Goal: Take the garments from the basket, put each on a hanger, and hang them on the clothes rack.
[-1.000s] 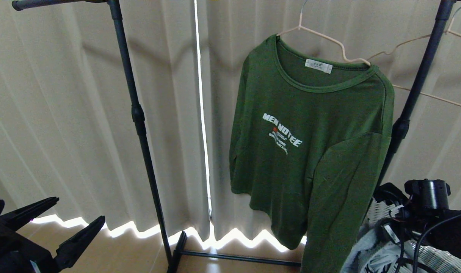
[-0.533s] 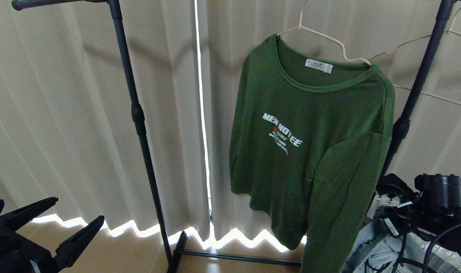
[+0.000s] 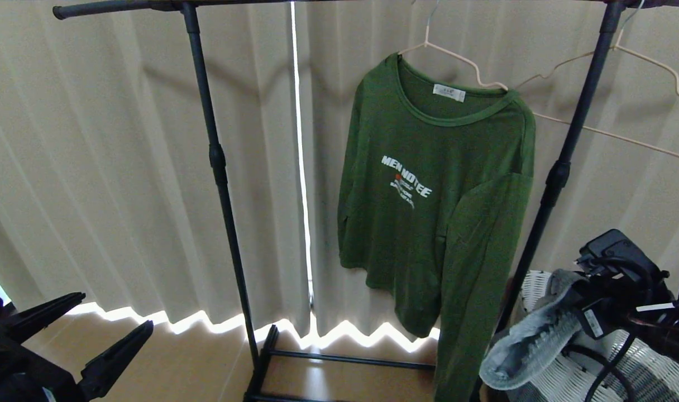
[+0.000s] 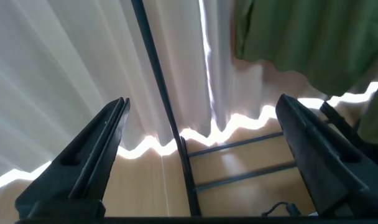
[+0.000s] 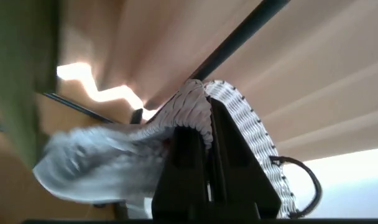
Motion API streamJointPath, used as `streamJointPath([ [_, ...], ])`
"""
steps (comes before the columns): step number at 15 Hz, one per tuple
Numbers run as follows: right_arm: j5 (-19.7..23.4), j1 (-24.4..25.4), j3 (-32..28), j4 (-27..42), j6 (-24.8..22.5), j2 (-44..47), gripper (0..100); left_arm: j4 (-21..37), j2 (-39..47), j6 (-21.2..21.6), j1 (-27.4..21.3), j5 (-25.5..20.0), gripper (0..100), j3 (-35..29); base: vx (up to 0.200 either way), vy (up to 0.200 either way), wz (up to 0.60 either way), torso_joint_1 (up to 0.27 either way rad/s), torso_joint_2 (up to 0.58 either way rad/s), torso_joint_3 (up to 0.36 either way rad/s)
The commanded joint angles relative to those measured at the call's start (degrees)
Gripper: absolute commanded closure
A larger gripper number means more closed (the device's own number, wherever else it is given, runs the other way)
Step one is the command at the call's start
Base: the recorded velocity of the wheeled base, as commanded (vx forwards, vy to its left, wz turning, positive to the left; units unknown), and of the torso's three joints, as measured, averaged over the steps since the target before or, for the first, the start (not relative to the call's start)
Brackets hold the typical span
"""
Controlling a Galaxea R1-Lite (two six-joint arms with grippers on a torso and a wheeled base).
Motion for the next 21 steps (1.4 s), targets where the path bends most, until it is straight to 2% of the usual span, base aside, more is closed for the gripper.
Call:
streamJointPath([
  [1, 0.01, 2.09, 0.44, -0.05, 0.04, -3.23, 100, 0.0, -0.47, -0.06, -0.07, -0.02, 0, 0.55, -0.2, 0.0, 0.0, -0.002, 0.0, 0.002],
  [3, 0.01, 3.06, 0.53, -0.14, 0.04, -4.63, 100, 0.0, -1.0, -0.23, 0.02, -0.02, 0, 0.9, 0.0, 0.0, 0.0, 0.0, 0.0, 0.0],
  [6, 0.01, 3.15, 1.76, 0.04, -0.05, -7.53, 100, 0.18, -6.8, -1.46, 0.28, -0.11, 0, 2.66, 0.0, 0.0, 0.0, 0.0, 0.0, 0.0],
  [9, 0.01, 3.24, 1.59, -0.05, -0.05, -9.03, 100, 0.18, -8.11, -1.46, -0.16, -0.28, 0, 1.87, 0.0, 0.0, 0.0, 0.0, 0.0, 0.0],
  [10, 0.36, 3.68, 1.32, -0.05, -0.05, -9.73, 100, 0.18, -8.11, -1.46, -0.42, -0.81, 0, 1.34, 0.0, 0.0, 0.0, 0.0, 0.0, 0.0],
  [12, 1.85, 6.31, 0.53, -0.23, 0.04, -10.7, 100, 0.26, -7.85, -1.46, -2.53, -5.55, 0, 1.52, 0.0, 0.0, 0.0, 0.0, 0.0, 0.0],
  [14, 2.64, 8.51, -0.7, -0.4, 0.3, -10.61, 100, 0.35, -6.18, -0.94, -5.87, -8.54, 0, -0.06, 0.0, 0.0, 0.0, 0.0, 0.0, 0.0],
  [16, 2.82, 12.11, -3.07, -0.14, 3.11, -10.17, 100, 0.35, -1.26, -0.76, -11.41, -8.72, 0, -3.84, 0.0, 0.0, 0.0, 0.0, 0.0, 0.0],
  [18, 2.91, 16.51, -8.43, 0.04, 7.42, -9.03, 100, 0.18, 8.06, -1.9, -18.08, -8.81, 0, -9.56, 0.0, 0.0, 0.0, 0.0, 0.0, 0.0],
  [20, 2.91, 17.74, -11.33, -0.05, 8.65, -7.97, 100, -0.09, 14.39, -4.8, -22.48, -8.63, 0, -13.16, 0.0, 0.0, 0.0, 0.0, 0.0, 0.0],
  [21, 2.99, 19.23, -14.85, -0.05, 10.67, -7.01, 100, -0.18, 20.71, -10.43, -26.0, -8.46, 0, -17.55, 0.0, 0.0, 0.0, 0.0, 0.0, 0.0],
])
